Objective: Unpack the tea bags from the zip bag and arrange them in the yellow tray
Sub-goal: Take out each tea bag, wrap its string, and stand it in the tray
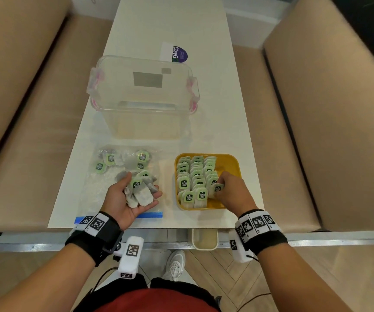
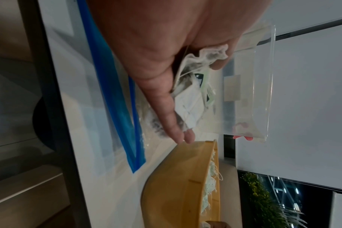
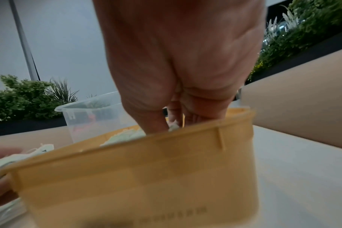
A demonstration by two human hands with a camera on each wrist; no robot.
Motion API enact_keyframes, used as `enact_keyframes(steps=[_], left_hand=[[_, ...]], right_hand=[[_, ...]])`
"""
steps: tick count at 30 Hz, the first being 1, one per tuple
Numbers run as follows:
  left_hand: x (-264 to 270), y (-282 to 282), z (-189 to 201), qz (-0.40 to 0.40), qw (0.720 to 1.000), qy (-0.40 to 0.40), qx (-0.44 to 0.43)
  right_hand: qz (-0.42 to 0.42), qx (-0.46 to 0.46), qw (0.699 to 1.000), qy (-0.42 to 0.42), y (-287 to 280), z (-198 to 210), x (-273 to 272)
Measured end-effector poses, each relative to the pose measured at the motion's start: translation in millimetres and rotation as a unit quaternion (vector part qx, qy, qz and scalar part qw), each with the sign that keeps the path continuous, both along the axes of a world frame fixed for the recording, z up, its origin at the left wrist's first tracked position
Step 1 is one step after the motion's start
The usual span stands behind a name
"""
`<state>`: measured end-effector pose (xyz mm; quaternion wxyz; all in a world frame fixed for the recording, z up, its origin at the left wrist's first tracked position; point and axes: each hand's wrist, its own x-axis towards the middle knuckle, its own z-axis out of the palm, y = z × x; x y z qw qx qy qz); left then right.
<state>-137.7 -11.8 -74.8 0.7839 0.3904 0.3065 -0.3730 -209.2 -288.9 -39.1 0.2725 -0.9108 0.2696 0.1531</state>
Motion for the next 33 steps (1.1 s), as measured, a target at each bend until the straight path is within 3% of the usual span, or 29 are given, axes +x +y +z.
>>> enact_keyframes(steps=[8,14,21,33], left_hand=[[-0.2,-1.0,2.5,0.001,1.0,0.001,0.003],[0.7,2.3,4.2,0.003,1.0,0.018,-0.011],[0.3,2.2,3.5,0.005,1.0,0.007,-0.006],[0.8,2.1,6.8,-0.001,1.0,0.018,-0.019]], right_hand=[[-0.043,-0.016,0.999,-0.015,9.5,-15.7,-1.5],[-0.044,-0.041,0.997,0.042,7.4,-26.4,5.9],[-0.057,-0.009,0.996,0.073,8.3,-25.0,8.3],[-0.077,0.026,0.996,-0.023,11.6,-10.7,13.1]])
